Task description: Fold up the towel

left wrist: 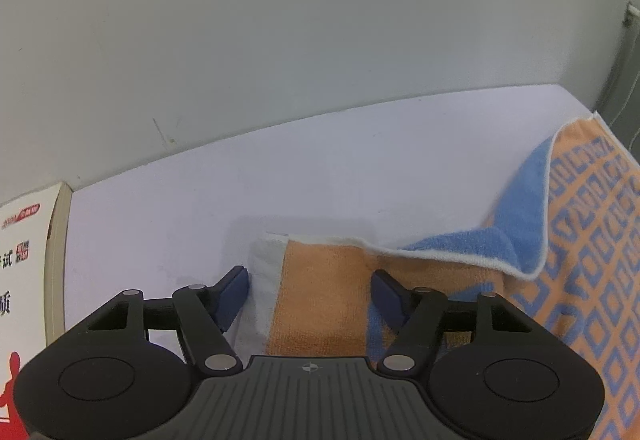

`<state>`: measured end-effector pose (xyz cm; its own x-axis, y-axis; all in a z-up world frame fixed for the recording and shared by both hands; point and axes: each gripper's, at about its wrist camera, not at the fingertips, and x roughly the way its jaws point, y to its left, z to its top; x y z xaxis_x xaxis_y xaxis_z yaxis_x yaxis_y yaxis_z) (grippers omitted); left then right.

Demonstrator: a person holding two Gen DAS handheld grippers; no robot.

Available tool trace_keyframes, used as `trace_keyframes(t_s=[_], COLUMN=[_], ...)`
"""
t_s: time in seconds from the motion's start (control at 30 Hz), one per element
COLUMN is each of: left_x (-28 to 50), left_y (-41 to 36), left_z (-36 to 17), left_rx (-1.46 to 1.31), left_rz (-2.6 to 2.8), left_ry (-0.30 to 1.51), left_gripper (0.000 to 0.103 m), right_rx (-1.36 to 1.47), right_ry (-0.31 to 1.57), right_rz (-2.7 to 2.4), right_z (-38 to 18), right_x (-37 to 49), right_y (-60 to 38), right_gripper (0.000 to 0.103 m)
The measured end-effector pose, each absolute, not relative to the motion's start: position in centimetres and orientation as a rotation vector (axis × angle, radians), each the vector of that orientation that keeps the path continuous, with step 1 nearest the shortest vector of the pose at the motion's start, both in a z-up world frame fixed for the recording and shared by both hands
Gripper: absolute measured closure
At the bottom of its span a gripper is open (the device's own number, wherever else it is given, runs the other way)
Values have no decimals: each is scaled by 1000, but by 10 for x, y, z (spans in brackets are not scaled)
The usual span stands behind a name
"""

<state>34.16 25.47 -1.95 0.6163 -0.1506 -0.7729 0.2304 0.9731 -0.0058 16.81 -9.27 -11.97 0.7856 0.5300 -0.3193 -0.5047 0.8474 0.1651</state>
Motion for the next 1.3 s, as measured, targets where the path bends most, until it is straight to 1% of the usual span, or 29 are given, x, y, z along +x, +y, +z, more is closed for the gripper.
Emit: trace_keyframes(t_s=[0.03,0.07,0.1,0.17,0.23,0.37,0.5,0.53,0.7,0.83,0.9,0.97,1.13,1.3], left_x=[341,339,337,334,331,327,329,329,328,328,329,330,318,286], left_y=[253,250,245,235,227,232,267,276,326,324,319,315,310,290], left_z=[-18,-16,-15,-14,-12,-4,7,10,19,18,15,12,22,32], left_rx=[96,99,110,157,207,206,114,96,-32,-6,22,48,30,-92], left_rz=[-229,-248,-262,-262,-244,-202,-92,-58,137,144,177,225,228,-33], left_ry=[879,879,879,873,862,839,812,806,776,773,752,724,683,697], left_gripper=[62,77,84,90,94,94,94,96,96,96,89,78,77,77], right_rx=[76,78,79,81,82,81,71,68,59,53,53,56,47,51], right_ry=[366,366,366,366,365,364,367,367,367,367,367,368,367,369], right_rz=[559,558,558,557,556,550,547,546,545,545,545,548,547,552], right_z=[-120,-120,-120,-120,-120,-120,-120,-120,-121,-121,-121,-121,-121,-121], right_x=[168,168,168,169,169,169,170,170,170,170,170,170,168,168], right_y=[-93,-93,-93,-93,-93,-92,-90,-91,-90,-91,-92,-93,-93,-96], right_gripper=[57,57,57,57,57,57,57,57,57,57,57,57,57,57])
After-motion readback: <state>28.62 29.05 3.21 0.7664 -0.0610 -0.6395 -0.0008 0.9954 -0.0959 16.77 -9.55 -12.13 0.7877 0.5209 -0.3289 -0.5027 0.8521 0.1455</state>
